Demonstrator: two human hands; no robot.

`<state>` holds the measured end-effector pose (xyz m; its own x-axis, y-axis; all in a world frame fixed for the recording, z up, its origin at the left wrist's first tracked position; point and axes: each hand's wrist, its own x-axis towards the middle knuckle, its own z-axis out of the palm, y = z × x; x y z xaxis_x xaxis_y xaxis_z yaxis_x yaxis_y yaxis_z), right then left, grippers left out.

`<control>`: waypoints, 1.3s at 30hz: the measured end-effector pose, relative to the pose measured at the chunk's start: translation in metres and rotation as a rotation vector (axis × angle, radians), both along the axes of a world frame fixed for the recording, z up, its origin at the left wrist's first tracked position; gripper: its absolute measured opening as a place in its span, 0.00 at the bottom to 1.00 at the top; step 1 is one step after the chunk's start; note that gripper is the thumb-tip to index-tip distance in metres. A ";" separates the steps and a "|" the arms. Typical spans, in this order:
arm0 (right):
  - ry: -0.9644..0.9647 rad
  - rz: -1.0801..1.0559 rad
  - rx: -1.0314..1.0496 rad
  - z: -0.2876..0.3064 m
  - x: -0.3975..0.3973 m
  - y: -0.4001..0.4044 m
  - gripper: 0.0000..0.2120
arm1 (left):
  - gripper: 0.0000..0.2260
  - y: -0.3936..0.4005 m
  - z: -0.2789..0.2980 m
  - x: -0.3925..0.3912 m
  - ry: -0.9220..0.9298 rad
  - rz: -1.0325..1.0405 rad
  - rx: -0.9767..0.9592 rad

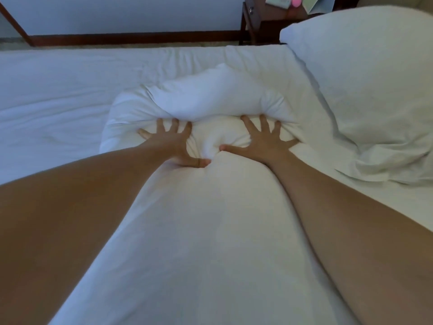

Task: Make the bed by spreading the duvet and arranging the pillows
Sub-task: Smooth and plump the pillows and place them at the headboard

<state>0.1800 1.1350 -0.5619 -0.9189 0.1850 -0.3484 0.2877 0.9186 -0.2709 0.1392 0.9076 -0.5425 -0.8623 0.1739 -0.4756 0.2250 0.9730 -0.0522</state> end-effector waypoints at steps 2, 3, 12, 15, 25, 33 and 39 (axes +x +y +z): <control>0.034 0.020 -0.024 0.002 0.010 -0.002 0.53 | 0.61 -0.004 -0.001 0.013 0.057 0.032 0.020; 0.040 0.031 -0.038 0.006 0.018 -0.002 0.52 | 0.60 -0.005 0.001 0.021 0.075 0.050 0.026; 0.298 -0.049 -0.016 0.029 0.154 0.005 0.37 | 0.38 -0.018 0.014 0.147 0.202 0.203 0.132; 0.375 -0.181 0.023 0.041 0.210 0.004 0.38 | 0.32 -0.028 0.021 0.209 0.274 0.293 0.150; -0.092 -0.747 -0.408 0.061 0.372 0.029 0.58 | 0.42 -0.087 0.034 0.365 0.184 0.782 0.274; -0.133 -0.823 -0.460 0.059 0.364 0.018 0.68 | 0.66 -0.123 0.020 0.359 -0.068 1.154 0.568; -0.080 -0.863 -0.390 0.042 0.360 0.016 0.61 | 0.58 -0.123 0.003 0.350 -0.047 1.152 0.498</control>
<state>0.5404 1.1515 -0.5200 -0.4901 0.6462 -0.5850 0.8559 0.2296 -0.4634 0.4896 0.7841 -0.5399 -0.6162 -0.4986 -0.6096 -0.7759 0.5171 0.3614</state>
